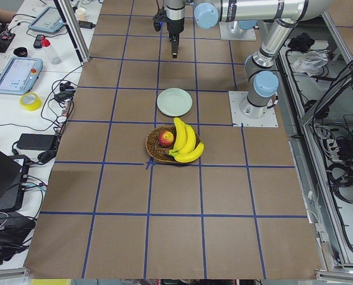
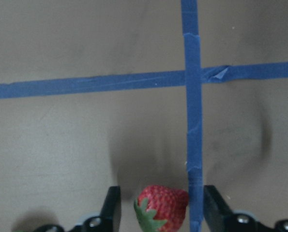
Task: Collect all strawberries into plate
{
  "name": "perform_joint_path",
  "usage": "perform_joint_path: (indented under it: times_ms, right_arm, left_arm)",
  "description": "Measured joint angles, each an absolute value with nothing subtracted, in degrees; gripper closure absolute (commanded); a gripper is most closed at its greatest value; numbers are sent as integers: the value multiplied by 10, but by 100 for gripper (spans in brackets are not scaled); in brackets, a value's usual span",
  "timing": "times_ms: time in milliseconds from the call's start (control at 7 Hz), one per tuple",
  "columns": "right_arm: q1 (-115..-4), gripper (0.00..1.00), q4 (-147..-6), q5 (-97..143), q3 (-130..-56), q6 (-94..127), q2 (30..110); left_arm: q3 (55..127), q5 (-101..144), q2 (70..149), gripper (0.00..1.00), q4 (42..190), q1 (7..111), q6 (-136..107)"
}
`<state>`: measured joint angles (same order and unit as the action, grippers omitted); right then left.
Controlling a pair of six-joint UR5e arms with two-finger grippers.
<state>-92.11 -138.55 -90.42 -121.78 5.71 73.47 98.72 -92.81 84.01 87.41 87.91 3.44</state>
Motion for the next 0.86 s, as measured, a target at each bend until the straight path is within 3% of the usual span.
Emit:
perform_joint_path:
  times_ms: [429,857]
  right_arm:
    - [-922,81,-1385,-904,-1209,58,738]
    - [-975,80,-1376,-890,-1155,160,738]
  left_arm:
    - [958,-927,842,0,879,875,35]
    - [960,-928,841,0,878,875,34]
